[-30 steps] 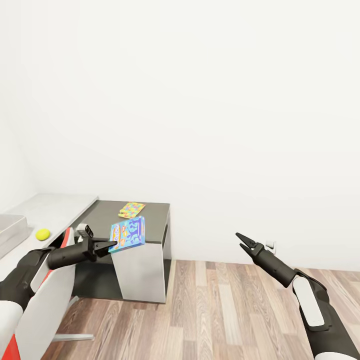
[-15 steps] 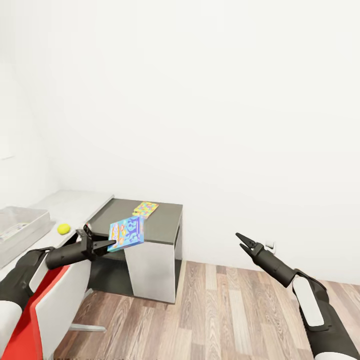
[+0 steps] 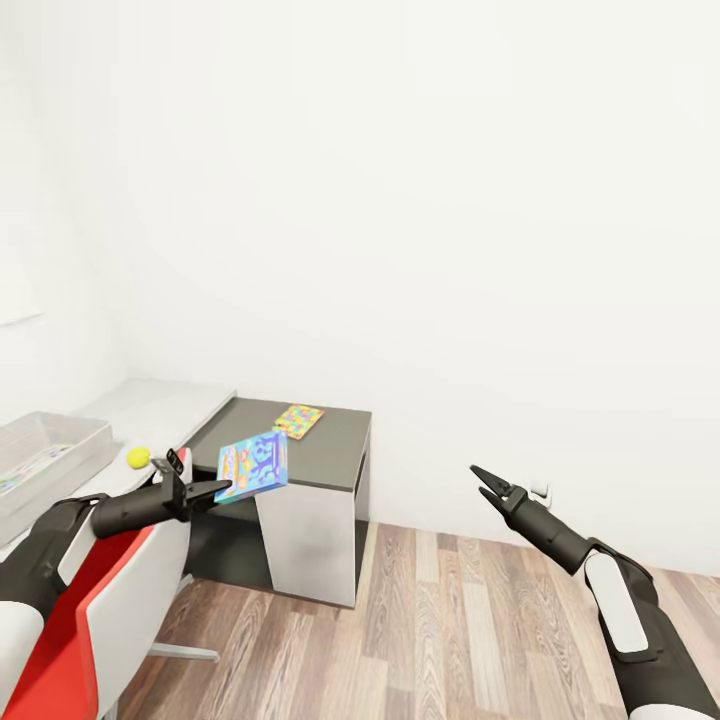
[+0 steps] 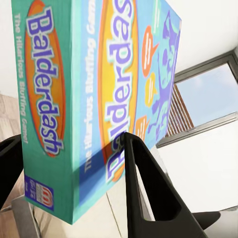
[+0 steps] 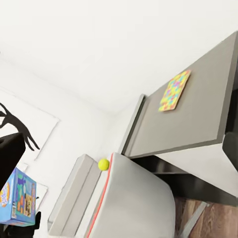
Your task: Put all the toys in the child's room - the three board games (two on the bed and one on the table), the two jigsaw puzzles on the table, and the tennis ball on the table - inside the toy box on the table in the child's room.
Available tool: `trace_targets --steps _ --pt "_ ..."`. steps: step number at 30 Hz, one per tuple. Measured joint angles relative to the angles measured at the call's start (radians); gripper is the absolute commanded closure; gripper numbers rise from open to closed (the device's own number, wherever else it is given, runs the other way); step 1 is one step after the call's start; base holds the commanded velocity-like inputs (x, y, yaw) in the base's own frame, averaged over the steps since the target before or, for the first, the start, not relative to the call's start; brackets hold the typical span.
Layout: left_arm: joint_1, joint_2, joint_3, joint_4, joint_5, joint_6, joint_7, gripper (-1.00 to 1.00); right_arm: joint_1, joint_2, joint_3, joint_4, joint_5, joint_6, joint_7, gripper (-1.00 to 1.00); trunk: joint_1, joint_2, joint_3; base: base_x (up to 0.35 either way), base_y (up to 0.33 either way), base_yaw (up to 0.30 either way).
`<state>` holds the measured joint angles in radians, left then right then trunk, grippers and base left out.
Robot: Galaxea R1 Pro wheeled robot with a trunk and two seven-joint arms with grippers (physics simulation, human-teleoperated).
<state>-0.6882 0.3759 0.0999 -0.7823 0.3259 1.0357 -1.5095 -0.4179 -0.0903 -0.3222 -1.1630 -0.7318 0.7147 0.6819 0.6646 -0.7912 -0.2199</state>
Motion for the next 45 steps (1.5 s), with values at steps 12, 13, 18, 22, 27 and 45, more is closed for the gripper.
trace_targets --steps 12,13,18,22,27,45 --pt "-0.003 0.059 0.003 -0.003 0.006 0.001 -0.014 1.0 0.0 -0.017 0.071 -0.159 0.084 0.02 -0.105 -1.0 -0.046 0.084 0.038 0.0 0.0 0.0" --pt "-0.004 0.061 0.003 -0.003 0.006 0.001 -0.015 1.0 0.0 -0.019 0.071 -0.163 0.087 0.023 -0.109 -1.0 -0.05 0.091 0.041 0.0 0.0 0.0" --pt "-0.004 0.085 0.003 -0.003 0.007 0.001 -0.018 1.0 0.0 -0.041 0.068 -0.171 0.087 0.027 -0.113 -1.0 -0.069 0.126 0.057 0.0 0.0 0.0" --pt "-0.003 0.095 0.003 -0.003 0.008 0.001 -0.018 1.0 0.0 -0.049 0.066 -0.171 0.085 0.028 -0.114 -1.0 -0.084 0.154 0.069 0.0 0.0 0.003" --pt "-0.003 0.096 0.0 -0.003 0.008 0.001 -0.02 1.0 0.0 -0.05 0.066 -0.171 0.082 0.028 -0.114 -1.0 -0.104 0.189 0.085 0.0 0.0 0.085" --pt "-0.002 0.094 -0.012 -0.004 -0.002 0.001 -0.057 1.0 0.0 -0.049 0.066 -0.169 0.081 0.03 -0.114 -1.0 -0.173 0.316 0.142 0.0 0.0 0.257"
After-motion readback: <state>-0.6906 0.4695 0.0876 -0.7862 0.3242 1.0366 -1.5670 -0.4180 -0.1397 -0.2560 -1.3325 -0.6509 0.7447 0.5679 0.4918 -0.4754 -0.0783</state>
